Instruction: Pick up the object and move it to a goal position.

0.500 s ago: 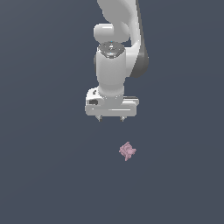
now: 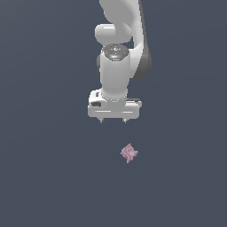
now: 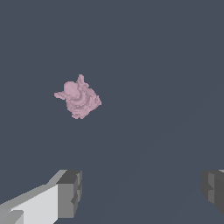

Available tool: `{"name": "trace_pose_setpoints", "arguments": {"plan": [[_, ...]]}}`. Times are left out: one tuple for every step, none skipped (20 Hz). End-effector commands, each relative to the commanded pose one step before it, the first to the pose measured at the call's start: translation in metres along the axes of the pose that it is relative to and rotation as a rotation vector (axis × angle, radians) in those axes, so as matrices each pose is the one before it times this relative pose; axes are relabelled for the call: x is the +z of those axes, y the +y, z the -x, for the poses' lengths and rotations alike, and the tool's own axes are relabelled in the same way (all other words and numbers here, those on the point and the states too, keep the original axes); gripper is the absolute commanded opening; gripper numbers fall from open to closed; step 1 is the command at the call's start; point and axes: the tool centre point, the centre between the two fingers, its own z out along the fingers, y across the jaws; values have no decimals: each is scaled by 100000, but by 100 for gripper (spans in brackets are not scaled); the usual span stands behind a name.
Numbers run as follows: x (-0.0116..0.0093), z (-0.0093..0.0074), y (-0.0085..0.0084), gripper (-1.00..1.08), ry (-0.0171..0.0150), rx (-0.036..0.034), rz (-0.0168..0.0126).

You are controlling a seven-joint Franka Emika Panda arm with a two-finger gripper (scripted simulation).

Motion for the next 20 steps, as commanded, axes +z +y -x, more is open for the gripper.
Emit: {"name": "trace_pose_setpoints", "arguments": {"plan": [[56, 31, -20, 100, -351, -46, 293], [-2, -7, -16, 100, 53, -11, -43], [-25, 15, 24, 100, 62, 151, -44], [-15, 17, 14, 100, 15, 118, -7], [10, -8, -8, 100, -17, -66, 11], [33, -35, -33, 100, -34, -256, 16], [53, -61, -47, 100, -43, -423, 16], [74, -86, -68, 100, -53, -599, 16], [96, -113, -87, 100, -65, -775, 17], [117, -138, -105, 100, -77, -949, 16], [139, -163, -122, 100, -90, -1116, 15], [161, -187, -140, 100, -104, -1280, 15], [185, -213, -157, 100, -121, -1453, 14], [208, -237, -173, 100, -137, -1615, 10], [230, -261, -187, 100, -148, -1772, 3], [255, -287, -202, 100, -160, -1940, -8], [281, -313, -214, 100, -172, -2106, -19], [308, -339, -227, 100, -185, -2275, -33], [336, -366, -239, 100, -195, -2446, -51], [365, -393, -248, 100, -205, -2613, -71]]}}
